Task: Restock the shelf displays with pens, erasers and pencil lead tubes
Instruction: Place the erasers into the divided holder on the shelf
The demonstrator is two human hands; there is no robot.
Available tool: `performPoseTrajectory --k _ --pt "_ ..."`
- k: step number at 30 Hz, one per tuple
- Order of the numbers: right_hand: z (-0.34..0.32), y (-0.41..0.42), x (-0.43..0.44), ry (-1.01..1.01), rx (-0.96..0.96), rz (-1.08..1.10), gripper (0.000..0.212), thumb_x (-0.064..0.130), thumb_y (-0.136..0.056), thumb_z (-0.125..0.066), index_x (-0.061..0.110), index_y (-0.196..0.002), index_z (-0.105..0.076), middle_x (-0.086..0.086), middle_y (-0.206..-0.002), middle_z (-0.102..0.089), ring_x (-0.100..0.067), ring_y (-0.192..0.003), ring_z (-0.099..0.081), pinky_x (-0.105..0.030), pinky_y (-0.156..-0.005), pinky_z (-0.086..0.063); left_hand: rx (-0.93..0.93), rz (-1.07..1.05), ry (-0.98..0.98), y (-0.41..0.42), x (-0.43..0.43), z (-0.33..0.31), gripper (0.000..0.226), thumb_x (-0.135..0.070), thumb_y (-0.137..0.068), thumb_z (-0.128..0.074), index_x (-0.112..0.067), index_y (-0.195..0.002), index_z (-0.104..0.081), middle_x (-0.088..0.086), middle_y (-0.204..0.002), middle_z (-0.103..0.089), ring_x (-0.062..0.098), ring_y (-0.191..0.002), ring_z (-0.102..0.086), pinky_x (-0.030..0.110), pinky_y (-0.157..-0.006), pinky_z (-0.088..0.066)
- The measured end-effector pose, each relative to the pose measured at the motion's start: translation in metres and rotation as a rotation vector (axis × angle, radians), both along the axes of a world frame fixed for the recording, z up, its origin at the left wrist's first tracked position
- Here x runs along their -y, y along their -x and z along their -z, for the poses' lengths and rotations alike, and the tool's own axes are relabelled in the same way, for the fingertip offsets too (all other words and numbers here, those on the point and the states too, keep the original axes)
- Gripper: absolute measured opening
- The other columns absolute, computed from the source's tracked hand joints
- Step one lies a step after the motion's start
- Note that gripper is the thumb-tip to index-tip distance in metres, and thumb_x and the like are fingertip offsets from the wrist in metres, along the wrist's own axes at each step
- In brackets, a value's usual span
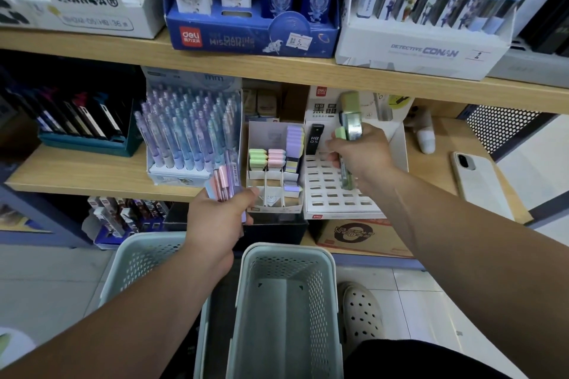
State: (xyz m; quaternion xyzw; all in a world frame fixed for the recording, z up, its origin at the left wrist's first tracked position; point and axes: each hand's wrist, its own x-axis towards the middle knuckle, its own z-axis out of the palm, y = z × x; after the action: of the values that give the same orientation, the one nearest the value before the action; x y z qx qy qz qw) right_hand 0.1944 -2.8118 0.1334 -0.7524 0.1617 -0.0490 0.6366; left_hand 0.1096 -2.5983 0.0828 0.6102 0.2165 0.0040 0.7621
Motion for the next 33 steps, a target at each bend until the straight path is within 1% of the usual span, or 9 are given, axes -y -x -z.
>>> performPoseTrajectory --k 3,8,15,19,23,25,28,29,33 --pt "-0.01 0.01 0.006 -0.038 0.058 -0.076 0.018 -0.005 -0.083 -0.071 0.011 -0.079 -0.066 -0.003 -0.059 -0.063 -0.018 -0.053 -0.061 -0.029 -0.053 -0.051 0.029 -0.016 -0.023 -0.001 -0.002 -0.005 0.015 -0.014 -0.083 -0.078 -0.01 -0.091 -0.066 0.007 -0.067 -0.062 0.02 -0.059 -0.05 0.024 -0.041 -0.033" --pt "-0.022 0.042 0.008 -0.182 -0.029 -0.275 0.012 0.007 -0.088 -0.074 0.007 -0.094 -0.064 -0.007 -0.069 -0.066 -0.021 -0.063 -0.066 -0.03 -0.061 -0.057 0.149 -0.022 -0.043 0.0 0.0 -0.026 0.019 -0.015 -0.083 -0.078 -0.004 -0.092 -0.065 0.008 -0.068 -0.057 0.022 -0.06 -0.048 0.023 -0.046 -0.036" --pt "-0.046 0.075 -0.03 -0.45 -0.066 -0.321 0.014 0.013 -0.088 -0.074 0.01 -0.1 -0.068 -0.003 -0.075 -0.071 -0.02 -0.069 -0.067 -0.032 -0.06 -0.058 0.244 0.132 -0.02 0.02 0.014 -0.067 0.012 -0.012 -0.085 -0.077 -0.015 -0.092 -0.067 -0.002 -0.071 -0.066 0.015 -0.058 -0.054 0.016 -0.043 -0.038" --pt "-0.052 0.084 -0.052 -0.44 -0.011 -0.316 0.019 0.018 -0.088 -0.074 0.01 -0.104 -0.069 -0.007 -0.082 -0.073 -0.019 -0.071 -0.07 -0.031 -0.058 -0.057 0.157 0.269 0.11 0.032 0.02 -0.073 0.014 -0.02 -0.085 -0.077 -0.018 -0.096 -0.069 0.0 -0.069 -0.067 0.014 -0.049 -0.052 0.021 -0.04 -0.035" --pt "-0.054 0.088 -0.063 -0.449 0.009 -0.269 0.031 0.018 -0.089 -0.074 0.004 -0.116 -0.067 -0.01 -0.095 -0.075 -0.021 -0.081 -0.071 -0.029 -0.059 -0.056 -0.032 0.308 0.301 0.038 0.017 -0.067 0.03 -0.029 -0.075 -0.087 -0.019 -0.093 -0.064 0.0 -0.064 -0.055 0.016 -0.048 -0.05 0.025 -0.054 -0.04" --pt "-0.053 0.088 -0.064 -0.457 -0.007 -0.272 0.038 0.02 -0.089 -0.075 0.002 -0.121 -0.065 -0.016 -0.101 -0.074 -0.027 -0.084 -0.072 -0.036 -0.063 -0.059 -0.096 0.34 0.387 0.04 0.013 -0.066 0.038 -0.03 -0.069 -0.089 -0.02 -0.095 -0.062 0.001 -0.067 -0.054 0.017 -0.048 -0.049 0.024 -0.05 -0.038" --pt "-0.051 0.087 -0.066 -0.444 -0.045 -0.321 0.052 0.028 -0.083 -0.081 0.005 -0.125 -0.063 -0.027 -0.115 -0.07 -0.038 -0.092 -0.069 -0.061 -0.08 -0.056 -0.139 0.405 0.512 0.044 0.007 -0.064 0.017 -0.029 -0.07 -0.081 -0.02 -0.079 -0.069 0.001 -0.072 -0.057 0.016 -0.046 -0.046 0.022 -0.044 -0.036" --pt "-0.05 0.087 -0.067 -0.451 -0.057 -0.34 0.057 0.031 -0.079 -0.083 0.005 -0.126 -0.062 -0.027 -0.114 -0.07 -0.039 -0.092 -0.069 -0.064 -0.081 -0.054 -0.154 0.427 0.54 0.046 0.006 -0.063 0.015 -0.029 -0.071 -0.08 -0.02 -0.075 -0.068 0.0 -0.072 -0.057 0.015 -0.045 -0.045 0.021 -0.044 -0.034" --pt "-0.045 0.089 -0.075 -0.469 -0.102 -0.401 0.058 0.034 -0.072 -0.081 0.008 -0.12 -0.063 -0.021 -0.099 -0.072 -0.036 -0.079 -0.069 -0.049 -0.064 -0.057 -0.227 0.488 0.565 0.051 0.0 -0.062 0.02 -0.031 -0.087 -0.067 -0.016 -0.081 -0.056 0.0 -0.06 -0.061 0.012 -0.041 -0.042 0.019 -0.038 -0.032"
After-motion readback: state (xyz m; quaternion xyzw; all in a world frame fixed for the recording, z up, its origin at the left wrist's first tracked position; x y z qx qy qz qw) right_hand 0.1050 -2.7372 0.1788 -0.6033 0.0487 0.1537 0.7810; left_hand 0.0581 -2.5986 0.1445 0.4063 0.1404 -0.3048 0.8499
